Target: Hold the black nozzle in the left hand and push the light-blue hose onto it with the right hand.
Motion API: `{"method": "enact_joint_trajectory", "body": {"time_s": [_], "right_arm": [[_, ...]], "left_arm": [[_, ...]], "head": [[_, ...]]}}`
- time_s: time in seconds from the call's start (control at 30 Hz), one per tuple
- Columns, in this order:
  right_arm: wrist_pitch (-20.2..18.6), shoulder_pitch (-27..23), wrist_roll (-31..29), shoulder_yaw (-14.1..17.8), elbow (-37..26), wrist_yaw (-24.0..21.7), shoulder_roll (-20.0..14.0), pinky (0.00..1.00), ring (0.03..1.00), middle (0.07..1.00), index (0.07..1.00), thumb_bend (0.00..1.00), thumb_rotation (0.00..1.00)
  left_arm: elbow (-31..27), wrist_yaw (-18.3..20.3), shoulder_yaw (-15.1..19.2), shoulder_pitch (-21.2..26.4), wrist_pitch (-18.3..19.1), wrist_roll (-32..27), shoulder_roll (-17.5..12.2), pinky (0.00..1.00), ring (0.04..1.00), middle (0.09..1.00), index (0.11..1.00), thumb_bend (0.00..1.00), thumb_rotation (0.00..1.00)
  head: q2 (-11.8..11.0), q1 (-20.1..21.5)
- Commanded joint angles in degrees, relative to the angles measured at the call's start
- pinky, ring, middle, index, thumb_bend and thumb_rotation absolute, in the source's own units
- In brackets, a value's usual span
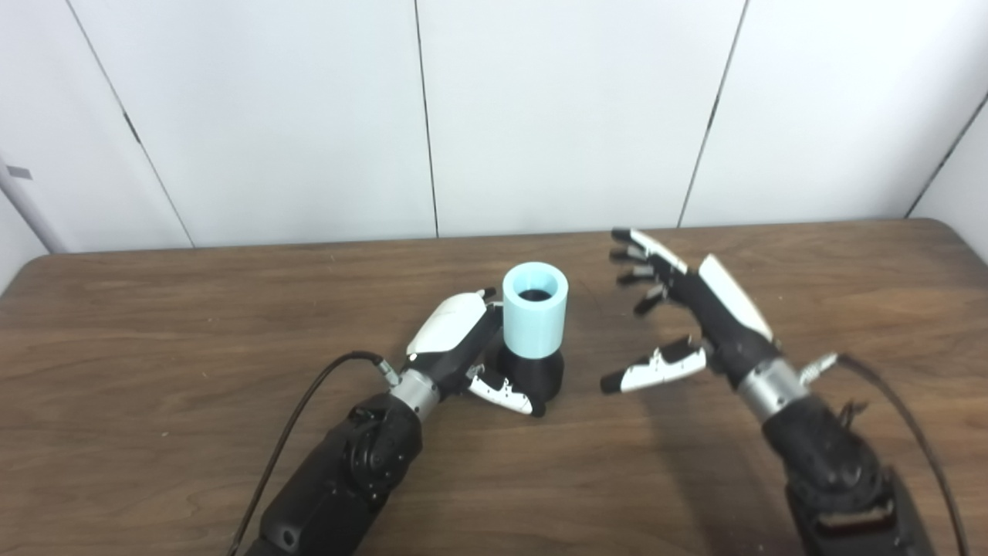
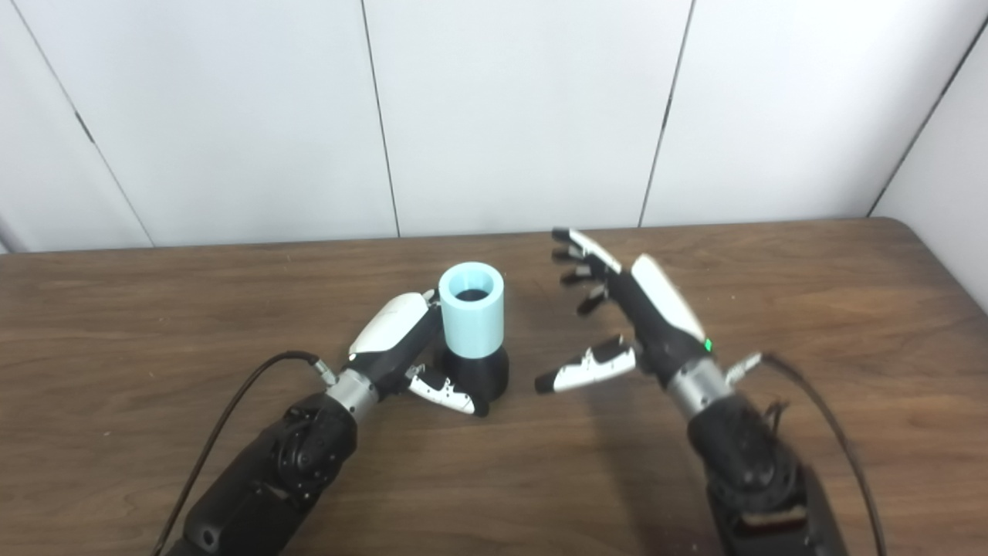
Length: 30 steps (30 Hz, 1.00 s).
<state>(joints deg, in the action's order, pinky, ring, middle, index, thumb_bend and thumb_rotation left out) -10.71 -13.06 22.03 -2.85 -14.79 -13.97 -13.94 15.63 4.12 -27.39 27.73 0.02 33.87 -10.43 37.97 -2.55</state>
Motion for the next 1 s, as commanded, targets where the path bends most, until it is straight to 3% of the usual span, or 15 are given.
{"method": "enact_joint_trajectory", "body": {"time_s": [0.0,0.07,0.17,0.23,0.6,0.73,0.97], "right_arm": [[2.64,-2.42,-0.60,0.39,-1.53,1.64,-0.93,0.57,0.763,0.856,0.931,0.82,0.00],[2.72,-2.31,-0.55,0.13,-1.55,1.51,-1.24,0.57,0.762,0.857,0.931,0.82,0.00],[2.97,-2.23,-0.77,-0.08,-1.35,1.54,-1.88,0.57,0.762,0.858,0.931,0.82,0.01],[2.84,-2.11,-0.92,-0.20,-1.47,1.39,-2.19,0.57,0.762,0.858,0.931,0.82,0.01],[2.73,-1.69,-1.18,-0.61,-1.23,1.25,-2.80,0.57,0.770,0.866,0.942,0.82,0.02],[2.55,-1.34,-1.69,-0.56,-1.12,1.24,-2.62,0.58,0.771,0.867,0.945,0.82,0.02],[3.21,-0.54,-3.12,-0.60,-0.45,1.44,-2.31,0.58,0.774,0.870,0.947,0.82,0.01]], "left_arm": [[1.35,3.67,0.02,-1.98,3.10,0.34,-1.57,1.00,0.700,0.675,0.675,0.79,0.08],[1.21,3.47,0.60,-2.38,2.93,0.04,-1.25,1.00,0.790,0.819,0.796,0.92,0.16],[1.38,3.54,0.81,-2.47,3.01,0.31,-1.14,1.00,0.947,0.964,0.923,0.99,0.25],[1.36,3.79,0.72,-2.26,3.55,0.83,-1.22,1.00,0.989,0.993,0.980,1.00,0.29],[-0.47,3.90,2.72,-3.07,5.65,0.60,-1.66,1.00,1.000,1.000,1.000,1.00,0.29],[-0.60,1.97,5.03,-4.64,3.68,-0.68,-2.34,1.00,1.000,1.000,1.000,1.00,0.26],[-0.81,0.34,8.77,-6.01,3.23,-2.18,-2.68,1.00,0.985,0.968,0.989,0.85,0.15]], "head": [[0.07,-0.03],[0.05,-0.05],[0.04,-0.12],[0.07,-0.12],[-0.02,-1.15],[-0.44,-2.47],[-0.87,-4.51]]}}
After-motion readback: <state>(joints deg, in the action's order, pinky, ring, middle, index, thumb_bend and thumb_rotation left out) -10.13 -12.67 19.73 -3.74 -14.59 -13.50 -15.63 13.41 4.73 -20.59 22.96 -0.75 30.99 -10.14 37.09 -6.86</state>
